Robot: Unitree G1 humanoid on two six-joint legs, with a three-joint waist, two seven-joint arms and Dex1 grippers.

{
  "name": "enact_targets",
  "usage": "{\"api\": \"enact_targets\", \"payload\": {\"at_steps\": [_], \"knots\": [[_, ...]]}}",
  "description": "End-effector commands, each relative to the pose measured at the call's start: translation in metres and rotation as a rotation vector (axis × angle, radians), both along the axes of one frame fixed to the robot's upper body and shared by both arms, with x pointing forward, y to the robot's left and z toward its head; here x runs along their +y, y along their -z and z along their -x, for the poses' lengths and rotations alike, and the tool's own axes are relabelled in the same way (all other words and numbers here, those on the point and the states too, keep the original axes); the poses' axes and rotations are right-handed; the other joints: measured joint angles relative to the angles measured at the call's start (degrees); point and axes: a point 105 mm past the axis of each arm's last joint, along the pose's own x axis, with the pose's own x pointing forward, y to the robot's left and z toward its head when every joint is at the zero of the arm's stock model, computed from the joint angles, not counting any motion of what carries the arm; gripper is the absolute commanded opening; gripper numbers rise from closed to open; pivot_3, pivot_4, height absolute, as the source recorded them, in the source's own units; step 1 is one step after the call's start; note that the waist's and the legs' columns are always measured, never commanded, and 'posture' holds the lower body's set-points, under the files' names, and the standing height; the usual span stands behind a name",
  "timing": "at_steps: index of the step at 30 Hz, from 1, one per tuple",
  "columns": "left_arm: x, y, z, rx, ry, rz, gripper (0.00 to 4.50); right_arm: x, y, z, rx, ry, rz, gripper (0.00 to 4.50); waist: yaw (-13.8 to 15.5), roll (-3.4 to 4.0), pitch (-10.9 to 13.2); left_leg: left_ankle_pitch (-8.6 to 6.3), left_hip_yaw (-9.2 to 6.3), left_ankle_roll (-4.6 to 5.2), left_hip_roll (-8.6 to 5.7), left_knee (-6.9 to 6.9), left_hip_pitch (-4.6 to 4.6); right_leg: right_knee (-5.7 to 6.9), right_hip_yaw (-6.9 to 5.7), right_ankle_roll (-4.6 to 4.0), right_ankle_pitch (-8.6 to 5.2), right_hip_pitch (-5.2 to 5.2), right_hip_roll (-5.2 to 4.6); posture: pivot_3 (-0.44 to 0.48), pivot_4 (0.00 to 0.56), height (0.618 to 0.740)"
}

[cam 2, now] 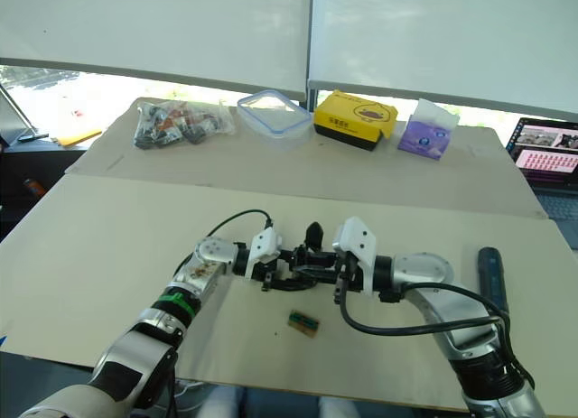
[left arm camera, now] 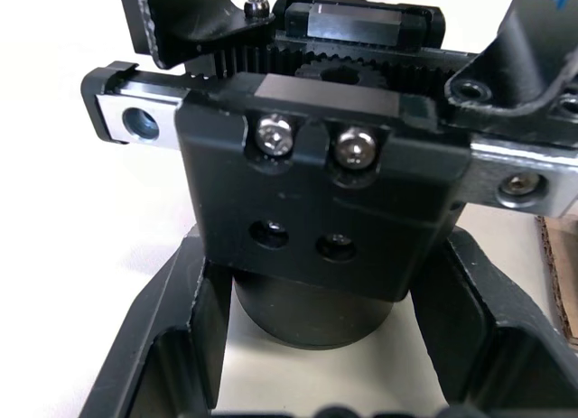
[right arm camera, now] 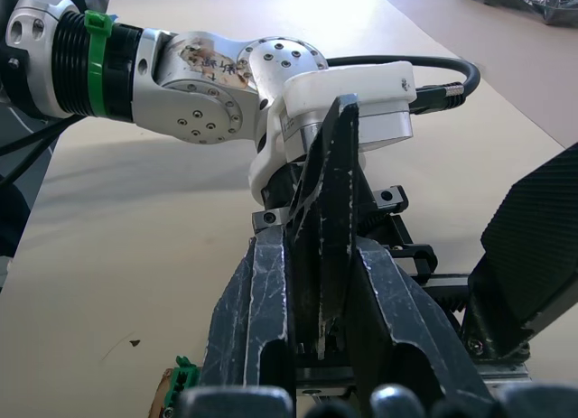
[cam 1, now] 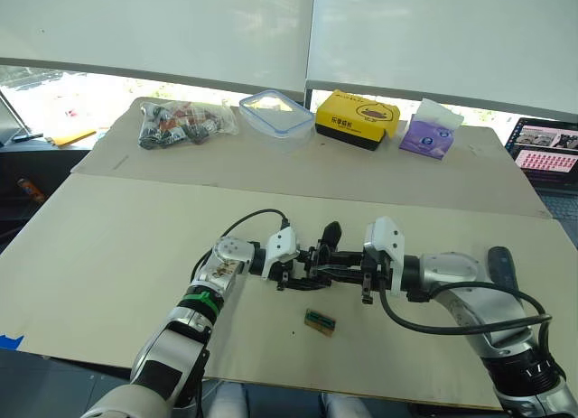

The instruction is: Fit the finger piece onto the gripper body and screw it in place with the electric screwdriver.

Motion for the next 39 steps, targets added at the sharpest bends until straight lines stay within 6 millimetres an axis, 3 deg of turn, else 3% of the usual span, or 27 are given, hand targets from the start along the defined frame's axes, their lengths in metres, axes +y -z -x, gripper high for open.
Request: {"api": "enact_targets", "payload": {"at_steps": [1,7,11,20,38,39], "knots": [[0.006,0.009,0.004,0.021,0.006,-0.045,2.32,-0.008,0.022,0.001,0.092,0.032,0.087,0.37,0.0,0.05,-0.03,0.0,0.0,0.0,0.0,0.0,0.01,0.0,0.0,0.0,0.0,0.01,0.0,0.0,0.15,0.74],[0.008,0.01,0.004,0.025,0.003,-0.05,2.32,-0.011,0.032,-0.007,0.124,0.069,0.118,0.37,-0.18,0.14,-0.09,0.0,0.0,0.0,0.0,-0.01,0.18,0.0,0.0,0.01,-0.05,0.14,0.0,0.0,0.15,0.74],[0.008,0.012,0.005,0.029,0.001,-0.053,2.32,-0.02,0.044,-0.01,0.131,0.077,0.181,0.37,-0.29,0.15,-0.11,-0.02,0.01,-0.01,0.0,-0.18,0.85,-0.07,-0.01,0.2,-0.42,0.76,-0.01,0.0,0.15,0.74],[0.008,0.013,0.004,0.035,-0.005,-0.055,2.32,-0.02,0.05,-0.018,0.189,0.102,0.21,0.37,-0.49,0.21,-0.34,-0.02,0.0,-0.01,0.01,-0.26,0.93,-0.05,-0.02,0.16,-0.45,0.79,0.0,0.0,0.15,0.74],[0.01,0.013,0.005,0.04,-0.021,-0.052,2.32,-0.012,0.026,-0.016,0.154,0.055,0.119,0.37,-0.67,0.19,-0.5,-0.02,0.0,-0.02,0.01,-0.28,0.95,-0.05,-0.02,0.13,-0.47,0.79,-0.01,0.0,0.15,0.74],[0.01,0.013,0.005,0.041,-0.021,-0.052,2.32,-0.01,0.022,-0.013,0.158,0.033,0.102,0.87,-0.66,0.19,-0.5,-0.02,0.0,-0.02,0.01,-0.28,0.95,-0.05,-0.02,0.13,-0.47,0.78,-0.01,0.0,0.15,0.74]]}}
